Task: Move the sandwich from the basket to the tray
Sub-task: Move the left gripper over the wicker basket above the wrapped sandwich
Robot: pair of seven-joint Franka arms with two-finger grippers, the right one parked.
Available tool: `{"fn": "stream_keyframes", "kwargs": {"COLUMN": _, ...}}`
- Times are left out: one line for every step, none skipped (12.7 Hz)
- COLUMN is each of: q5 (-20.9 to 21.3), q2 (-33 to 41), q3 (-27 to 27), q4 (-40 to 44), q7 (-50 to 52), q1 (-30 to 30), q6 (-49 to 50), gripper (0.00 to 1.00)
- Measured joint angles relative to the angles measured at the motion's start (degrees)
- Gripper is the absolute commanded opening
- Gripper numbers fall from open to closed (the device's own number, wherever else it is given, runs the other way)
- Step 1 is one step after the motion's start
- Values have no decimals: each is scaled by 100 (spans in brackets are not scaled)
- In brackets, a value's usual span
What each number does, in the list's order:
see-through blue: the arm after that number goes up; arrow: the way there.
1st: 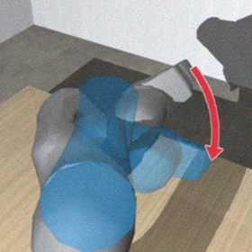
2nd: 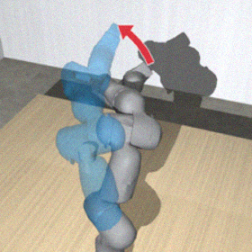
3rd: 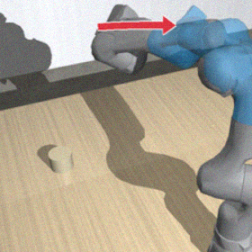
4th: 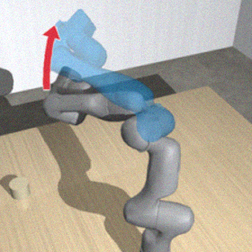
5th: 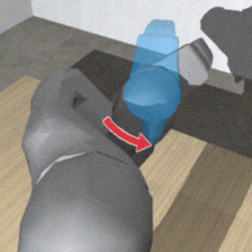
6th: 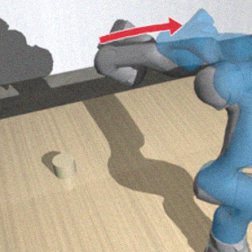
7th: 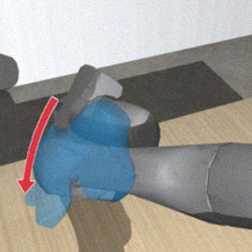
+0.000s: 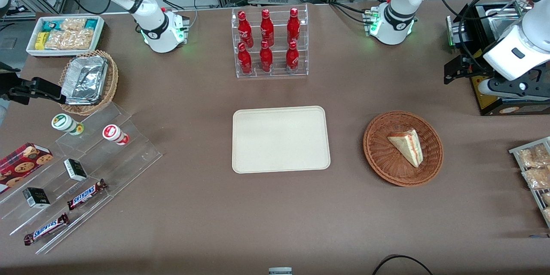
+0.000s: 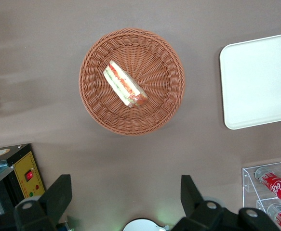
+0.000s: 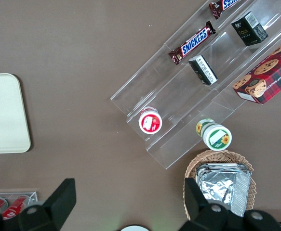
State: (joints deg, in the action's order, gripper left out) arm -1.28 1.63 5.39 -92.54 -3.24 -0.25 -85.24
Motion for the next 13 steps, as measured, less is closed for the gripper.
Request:
{"fn": "stream_keyframes", "kwargs": {"q5": 0, "q2": -1, "q3": 0, "q4": -1, "q7": 0, "q1": -2, "q6": 2, "gripper": 100}}
{"fn": "stream_keyframes", "kwargs": {"q5": 0, "q2": -4, "q3": 0, "q4": -4, "q7": 0, "q1": -2, "q6": 2, "gripper": 100}}
{"fn": "stream_keyframes", "kwargs": {"q5": 2, "q2": -16, "q3": 0, "q4": -12, "q7": 0, "q1": -2, "q6": 1, "gripper": 100}}
{"fn": "stream_keyframes", "kwargs": {"q5": 15, "q2": -45, "q3": 0, "q4": -29, "q7": 0, "q1": -2, "q6": 3, "gripper": 100}}
{"fn": "stream_keyframes", "kwargs": {"q5": 64, "q2": -103, "q3": -1, "q4": -73, "q7": 0, "q1": -3, "q6": 0, "gripper": 100}}
{"fn": "stream_keyframes", "kwargs": {"q5": 160, "q2": -191, "q3": -1, "q4": -158, "q7": 0, "q1": -4, "q6": -21, "gripper": 100}}
{"fn": "stream_keyframes", "kwargs": {"q5": 232, "q2": -298, "q3": -2, "q4": -282, "q7": 4, "q1": -5, "q6": -95, "gripper": 100}}
{"fn": "stream_keyframes", "kwargs": {"q5": 256, "q2": -394, "q3": -2, "q4": -454, "q7": 10, "q1": -5, "q6": -264, "gripper": 100}}
{"fn": "stream_keyframes", "kwargs": {"q5": 263, "q2": -463, "q3": -2, "q4": -684, "q7": 17, "q1": -5, "q6": -530, "gripper": 100}}
{"fn": "stream_keyframes", "kwargs": {"q5": 266, "q2": -499, "q3": -2, "q4": -968, "q7": 26, "q1": -5, "q6": -869, "gripper": 100}}
{"fn": "stream_keyframes", "kwargs": {"q5": 267, "q2": -509, "q3": -2, "q4": -1273, "q7": 40, "q1": -5, "q6": -1223, "gripper": 100}}
{"fn": "stream_keyframes", "kwargs": {"q5": 268, "q2": -507, "q3": -2, "q4": -1567, "q7": 59, "q1": -5, "q6": -1585, "gripper": 100}}
{"fn": "stream_keyframes", "kwargs": {"q5": 268, "q2": -500, "q3": -2, "q4": -1836, "q7": 96, "q1": -5, "q6": -1928, "gripper": 100}}
